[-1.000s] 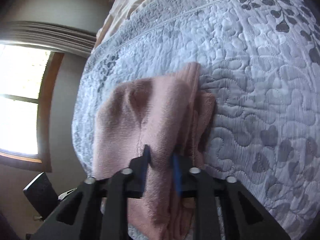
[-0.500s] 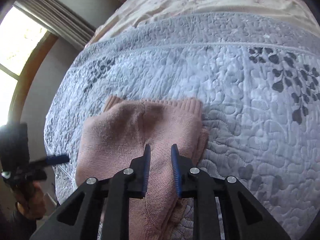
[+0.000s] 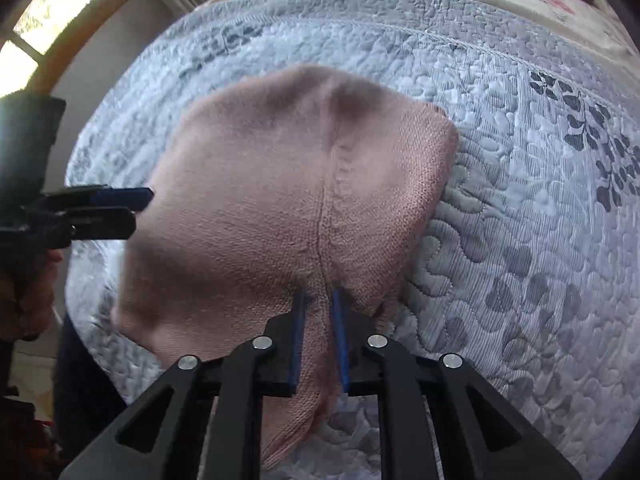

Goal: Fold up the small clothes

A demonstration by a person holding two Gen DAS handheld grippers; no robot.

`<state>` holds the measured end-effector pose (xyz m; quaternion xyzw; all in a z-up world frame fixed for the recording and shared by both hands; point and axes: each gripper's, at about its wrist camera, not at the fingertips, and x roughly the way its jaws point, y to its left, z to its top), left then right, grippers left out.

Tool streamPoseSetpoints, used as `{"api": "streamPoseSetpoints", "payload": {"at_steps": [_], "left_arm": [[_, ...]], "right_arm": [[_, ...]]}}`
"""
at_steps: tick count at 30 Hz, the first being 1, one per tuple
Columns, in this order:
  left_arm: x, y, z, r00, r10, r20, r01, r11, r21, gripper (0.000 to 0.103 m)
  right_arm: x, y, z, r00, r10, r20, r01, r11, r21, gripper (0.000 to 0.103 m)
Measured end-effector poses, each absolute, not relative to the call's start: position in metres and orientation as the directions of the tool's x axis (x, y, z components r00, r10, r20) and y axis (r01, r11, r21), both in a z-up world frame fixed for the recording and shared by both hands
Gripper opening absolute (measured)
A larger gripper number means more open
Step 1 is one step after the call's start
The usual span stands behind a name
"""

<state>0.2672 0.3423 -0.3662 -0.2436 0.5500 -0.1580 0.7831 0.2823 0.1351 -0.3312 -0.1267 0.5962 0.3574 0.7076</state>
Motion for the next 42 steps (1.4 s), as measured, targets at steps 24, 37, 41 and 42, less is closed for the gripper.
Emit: {"api": "streamPoseSetpoints", "payload": {"at_steps": [24,37,41,42], "left_arm": [[0.13,0.326,-0.292,0.439,-0.246,-0.864,-0.198,0.911,-0.36,0.099],[-0.014,0.262,-0.118,0.581,0.108,-0.807,-0.25,0.967,-0.051,0.099],[-0.043,0.254,-0.09,0.613,0.097,-0.784,-0.259,0.962,-0.084,0.099],[-0.049,0.252,-0.085,0.619,0.094,-0.779,-0.267,0.959,-0.097,0.099]], "right_arm": [[0.159,0.084,-0.233,0.307,0.291,-0.906,-0.569,0.819,0.07,0.088],[0.012,0.056,-0.06,0.657,0.144,-0.74,-0.361,0.922,-0.142,0.099],[-0.014,0.06,-0.034,0.644,0.134,-0.754,-0.377,0.912,-0.16,0.099],[-0.02,0.059,-0.028,0.643,0.141,-0.753,-0.378,0.913,-0.153,0.099]]}}
